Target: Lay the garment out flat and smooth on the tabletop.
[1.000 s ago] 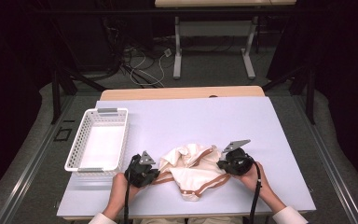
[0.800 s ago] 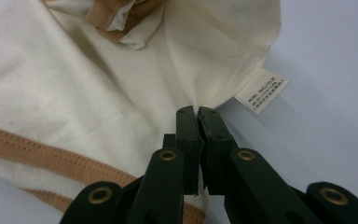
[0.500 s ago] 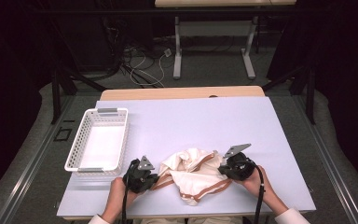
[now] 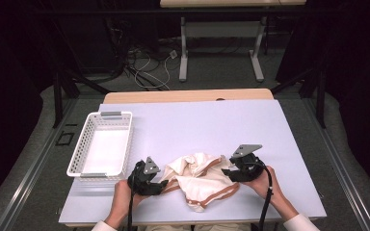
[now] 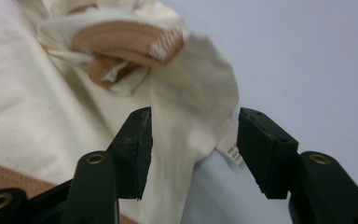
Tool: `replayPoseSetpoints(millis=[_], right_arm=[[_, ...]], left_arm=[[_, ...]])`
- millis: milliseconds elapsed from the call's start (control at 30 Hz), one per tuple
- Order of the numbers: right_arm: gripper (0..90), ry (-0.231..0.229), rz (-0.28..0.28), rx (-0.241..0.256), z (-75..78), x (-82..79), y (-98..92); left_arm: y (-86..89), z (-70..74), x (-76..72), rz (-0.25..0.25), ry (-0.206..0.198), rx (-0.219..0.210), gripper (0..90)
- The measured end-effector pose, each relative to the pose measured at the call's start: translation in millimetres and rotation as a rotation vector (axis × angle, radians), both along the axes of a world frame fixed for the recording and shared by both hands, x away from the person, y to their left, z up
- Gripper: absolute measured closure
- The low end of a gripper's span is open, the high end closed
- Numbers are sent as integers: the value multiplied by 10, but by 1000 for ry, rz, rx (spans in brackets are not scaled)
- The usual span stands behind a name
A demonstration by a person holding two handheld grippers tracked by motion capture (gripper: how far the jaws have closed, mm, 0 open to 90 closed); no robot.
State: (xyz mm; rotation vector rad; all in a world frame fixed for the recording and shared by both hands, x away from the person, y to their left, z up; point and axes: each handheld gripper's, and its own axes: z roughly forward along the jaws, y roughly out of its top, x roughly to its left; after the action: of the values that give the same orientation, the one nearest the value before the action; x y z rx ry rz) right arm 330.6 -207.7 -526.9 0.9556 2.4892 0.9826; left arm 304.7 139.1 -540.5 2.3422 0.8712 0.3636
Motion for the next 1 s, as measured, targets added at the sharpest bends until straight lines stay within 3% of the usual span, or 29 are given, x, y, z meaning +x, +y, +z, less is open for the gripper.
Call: replayPoseSetpoints(millis=[167,433,567,700,833,1000], right_arm=[[406,-87,39,-25,101,1,121],[421,-124,88,-46,121,74,286],[457,-143,76,-50,122,91,290],[488,-138,81,-41,114,142,293],[412,-79,94,-41,69,230,322],[350,-82,70,-38,29,315,328]], left_arm=[[-2,-3,24,10,3,-10,380],[25,5,61,8,19,-53,298],[13,6,59,23,14,-55,223],[11,8,69,13,4,-54,173],[15,-4,77,11,8,-57,174],[29,-8,84,17,8,-57,175]])
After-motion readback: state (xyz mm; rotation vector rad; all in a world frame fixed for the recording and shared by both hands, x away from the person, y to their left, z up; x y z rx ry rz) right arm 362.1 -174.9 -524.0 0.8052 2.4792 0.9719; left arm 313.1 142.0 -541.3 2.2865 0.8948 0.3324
